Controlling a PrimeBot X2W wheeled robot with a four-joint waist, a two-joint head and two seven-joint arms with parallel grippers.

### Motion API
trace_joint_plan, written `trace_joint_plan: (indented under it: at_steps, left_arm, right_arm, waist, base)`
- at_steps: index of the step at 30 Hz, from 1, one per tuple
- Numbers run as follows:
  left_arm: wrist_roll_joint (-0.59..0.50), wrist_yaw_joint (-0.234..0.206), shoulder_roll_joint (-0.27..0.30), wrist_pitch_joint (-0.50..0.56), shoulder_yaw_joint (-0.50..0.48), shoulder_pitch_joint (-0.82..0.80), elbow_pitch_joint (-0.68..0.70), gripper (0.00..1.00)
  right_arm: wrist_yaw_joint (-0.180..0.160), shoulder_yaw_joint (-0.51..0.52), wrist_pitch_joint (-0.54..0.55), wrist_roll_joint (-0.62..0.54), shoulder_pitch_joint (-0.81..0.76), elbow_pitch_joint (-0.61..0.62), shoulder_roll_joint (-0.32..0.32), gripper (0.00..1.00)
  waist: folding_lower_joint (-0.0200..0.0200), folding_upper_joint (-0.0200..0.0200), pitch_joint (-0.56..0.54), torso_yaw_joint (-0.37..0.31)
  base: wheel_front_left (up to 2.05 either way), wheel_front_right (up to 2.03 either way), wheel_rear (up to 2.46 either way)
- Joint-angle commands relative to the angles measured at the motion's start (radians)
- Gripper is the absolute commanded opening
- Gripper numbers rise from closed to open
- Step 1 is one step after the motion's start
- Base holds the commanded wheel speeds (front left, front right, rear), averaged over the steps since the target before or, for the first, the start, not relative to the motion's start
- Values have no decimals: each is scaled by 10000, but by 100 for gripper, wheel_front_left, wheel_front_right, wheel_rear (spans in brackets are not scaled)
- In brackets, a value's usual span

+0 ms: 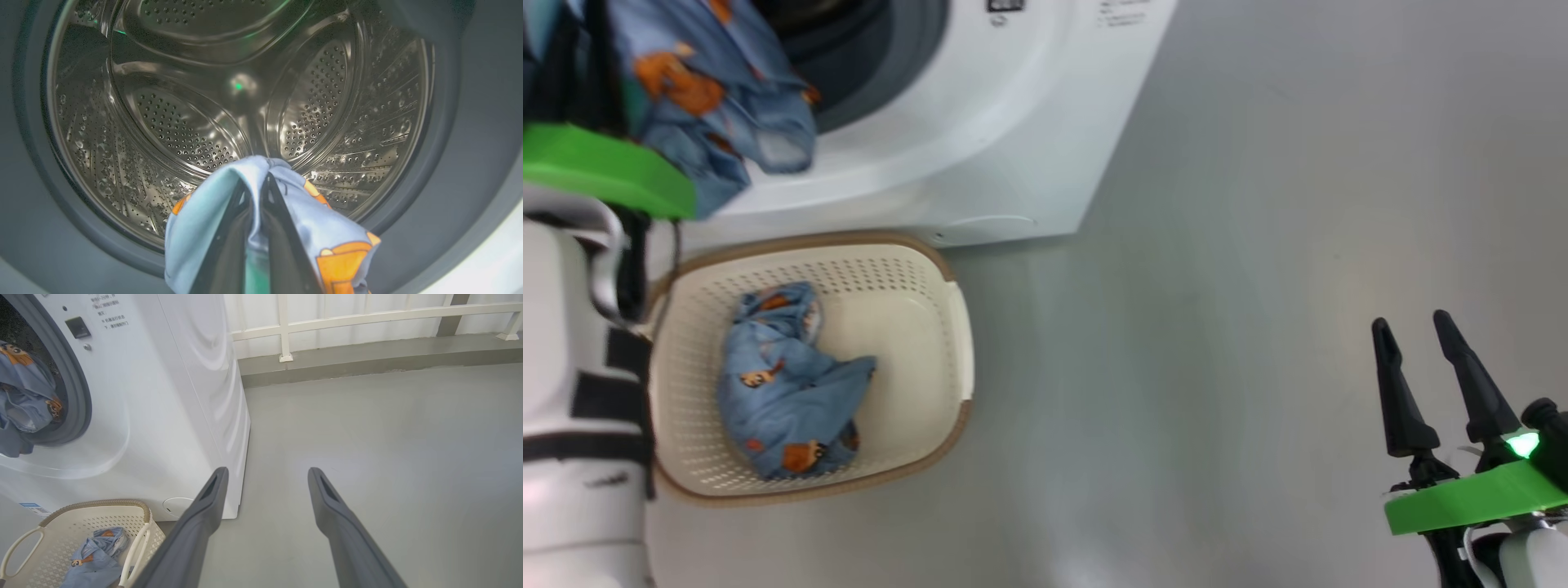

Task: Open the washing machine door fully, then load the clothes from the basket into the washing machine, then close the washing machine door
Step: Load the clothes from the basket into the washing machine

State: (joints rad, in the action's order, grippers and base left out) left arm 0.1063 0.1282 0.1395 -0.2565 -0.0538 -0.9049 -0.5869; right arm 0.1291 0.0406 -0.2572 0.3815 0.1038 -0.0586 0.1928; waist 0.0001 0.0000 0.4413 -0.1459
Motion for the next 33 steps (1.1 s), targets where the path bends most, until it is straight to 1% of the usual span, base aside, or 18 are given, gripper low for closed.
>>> trace_joint_plan:
  at_steps: [1,4,6,9,12,13,15,16,17,18,25,33]
  left_arm:
    - [-198,-13,547,-53,-312,-457,-1,0]
    - [-361,-87,759,-53,-371,-996,-442,0]
    - [-498,-210,917,-53,-405,-1370,-520,0]
    - [-637,-395,1155,-53,-531,-1839,-250,0]
    - [-882,-531,1375,-53,-495,-2092,342,0]
    - [-882,-531,1375,-53,-495,-2092,342,0]
    - [-924,-694,1435,-53,-568,-2134,565,0]
    - [-953,-793,1440,-53,-591,-2131,657,38]
    - [-956,-884,1432,-53,-627,-2102,684,86]
    - [-980,-927,1454,-53,-630,-2074,636,100]
    - [-870,-1012,1380,-53,-687,-1924,462,100]
    - [-787,-1035,1118,-53,-711,-1598,401,100]
  right_arm:
    - [16,-324,-46,96,107,223,132,100]
    - [16,-435,-46,148,249,228,70,100]
    - [16,-509,-46,172,328,245,46,100]
    - [16,-561,-46,207,440,248,17,100]
    - [16,-610,-46,232,546,258,-2,100]
    - [16,-610,-46,232,546,258,-2,100]
    - [16,-624,-46,247,584,253,-4,100]
    - [16,-629,-46,252,607,249,-9,100]
    - [16,-635,-46,252,623,244,-15,100]
    - [16,-641,-46,251,633,242,-21,100]
    - [16,-653,-46,244,701,222,-83,100]
    - [16,-632,-46,235,740,206,-30,100]
  waist:
    - [-1,0,561,-559]
    - [-1,0,781,-774]
    - [-1,0,938,-893]
    - [-1,0,1132,-1058]
    - [-1,0,1296,-1183]
    - [-1,0,1296,-1183]
    - [-1,0,1368,-1229]
    - [-1,0,1392,-1243]
    - [-1,0,1405,-1254]
    - [-1,0,1418,-1263]
    - [-1,0,1456,-1228]
    - [-1,0,1346,-1067]
  base:
    - [0,0,0]
    - [0,0,0]
    - [0,0,0]
    - [0,0,0]
    - [0,0,0]
    - [0,0,0]
    - [0,0,0]
    - [0,0,0]
    - [0,0,0]
    - [0,0,0]
    - [0,0,0]
    - [0,0,0]
